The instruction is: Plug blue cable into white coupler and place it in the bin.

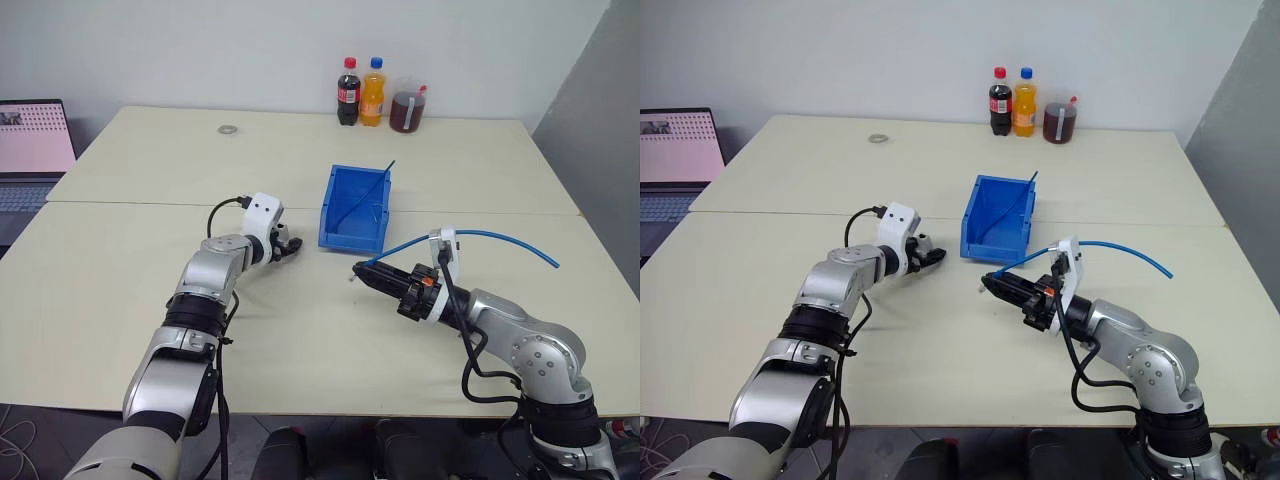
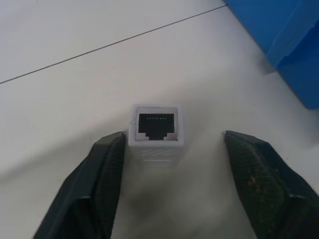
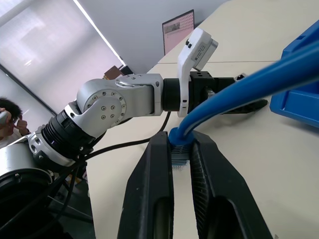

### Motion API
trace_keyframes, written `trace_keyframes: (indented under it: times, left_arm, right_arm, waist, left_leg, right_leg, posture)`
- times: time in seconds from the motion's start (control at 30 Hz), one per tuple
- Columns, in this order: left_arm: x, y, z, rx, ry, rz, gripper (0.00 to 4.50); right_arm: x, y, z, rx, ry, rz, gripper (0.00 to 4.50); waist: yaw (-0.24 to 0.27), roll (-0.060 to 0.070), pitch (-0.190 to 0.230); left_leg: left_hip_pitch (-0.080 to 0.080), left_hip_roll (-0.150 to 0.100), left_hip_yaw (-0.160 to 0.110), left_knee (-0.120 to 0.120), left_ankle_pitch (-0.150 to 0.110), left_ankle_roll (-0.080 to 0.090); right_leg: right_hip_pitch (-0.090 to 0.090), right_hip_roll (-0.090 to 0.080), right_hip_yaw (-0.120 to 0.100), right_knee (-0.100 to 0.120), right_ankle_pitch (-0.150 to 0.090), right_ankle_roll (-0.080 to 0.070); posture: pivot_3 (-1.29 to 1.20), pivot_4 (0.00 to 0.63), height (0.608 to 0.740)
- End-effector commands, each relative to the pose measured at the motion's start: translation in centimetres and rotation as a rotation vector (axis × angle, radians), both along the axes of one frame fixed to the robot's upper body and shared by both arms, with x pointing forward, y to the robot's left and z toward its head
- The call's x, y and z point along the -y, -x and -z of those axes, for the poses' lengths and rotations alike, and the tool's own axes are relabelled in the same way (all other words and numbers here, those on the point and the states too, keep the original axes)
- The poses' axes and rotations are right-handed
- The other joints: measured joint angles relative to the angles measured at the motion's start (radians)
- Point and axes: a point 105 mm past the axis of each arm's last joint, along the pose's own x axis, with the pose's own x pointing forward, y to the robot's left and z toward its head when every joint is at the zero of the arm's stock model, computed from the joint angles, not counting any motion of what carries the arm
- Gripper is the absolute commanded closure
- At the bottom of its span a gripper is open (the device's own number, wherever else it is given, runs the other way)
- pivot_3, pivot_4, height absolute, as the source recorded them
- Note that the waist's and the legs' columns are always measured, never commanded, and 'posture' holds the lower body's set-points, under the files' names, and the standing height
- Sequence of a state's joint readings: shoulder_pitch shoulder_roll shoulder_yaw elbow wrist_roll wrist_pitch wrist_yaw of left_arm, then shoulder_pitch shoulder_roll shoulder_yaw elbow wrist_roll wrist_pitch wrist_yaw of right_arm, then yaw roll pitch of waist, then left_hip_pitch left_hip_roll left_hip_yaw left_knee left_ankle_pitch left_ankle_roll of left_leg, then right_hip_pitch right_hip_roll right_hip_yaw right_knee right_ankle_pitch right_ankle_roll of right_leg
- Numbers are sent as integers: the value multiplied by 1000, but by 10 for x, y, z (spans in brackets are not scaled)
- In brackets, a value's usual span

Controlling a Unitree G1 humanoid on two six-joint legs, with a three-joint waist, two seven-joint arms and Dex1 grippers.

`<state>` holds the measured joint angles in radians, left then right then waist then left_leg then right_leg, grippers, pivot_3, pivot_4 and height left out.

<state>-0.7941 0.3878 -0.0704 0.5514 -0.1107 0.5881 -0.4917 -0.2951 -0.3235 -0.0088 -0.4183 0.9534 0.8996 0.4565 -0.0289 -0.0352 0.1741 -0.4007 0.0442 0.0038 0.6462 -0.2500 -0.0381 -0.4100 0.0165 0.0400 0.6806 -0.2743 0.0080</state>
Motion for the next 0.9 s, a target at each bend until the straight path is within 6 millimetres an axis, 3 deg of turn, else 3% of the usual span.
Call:
trace_keyframes:
  times: [0.03,0.27,0.5,0.57,0.67,0.8,0.9]
  left_arm:
    - [0,-3,-8,34,3,-4,2136]
    - [-3,-4,-4,48,-31,-2,3713]
    - [-2,10,3,69,-61,86,3719]
    - [3,24,2,73,-70,188,3719]
    - [12,65,1,39,-102,445,3719]
    - [13,105,2,-22,-171,668,3720]
    - [11,124,5,-52,-245,784,3720]
  right_arm:
    - [-1,5,-14,60,-28,-10,4321]
    - [0,5,-13,59,-24,-3,4321]
    - [2,7,-11,72,4,1,4321]
    - [4,9,-10,103,51,-4,4321]
    - [6,20,-3,158,156,-54,4321]
    - [8,29,5,185,217,-90,4321]
    - [10,33,12,216,281,-116,4321]
  waist:
    - [0,0,0]
    - [0,0,0]
    - [-3,0,0]
    - [-3,0,0]
    - [-7,0,0]
    - [-3,0,0]
    - [-2,0,0]
  left_leg:
    - [0,0,0,0,0,0]
    - [0,0,0,0,0,0]
    - [1,0,0,0,0,0]
    - [1,1,0,0,0,0]
    - [1,1,0,-1,0,0]
    - [1,2,-1,-1,0,0]
    - [1,2,-1,-1,0,0]
  right_leg:
    - [0,0,0,0,0,0]
    - [0,0,0,0,0,0]
    - [0,0,1,0,0,0]
    - [0,0,1,0,0,0]
    - [0,0,1,0,0,0]
    - [-1,0,0,0,-1,0]
    - [0,0,1,0,-1,0]
  posture:
    - [0,150,740]
    - [0,150,740]
    - [0,150,740]
    - [0,150,740]
    - [0,150,740]
    - [0,150,740]
    - [0,150,740]
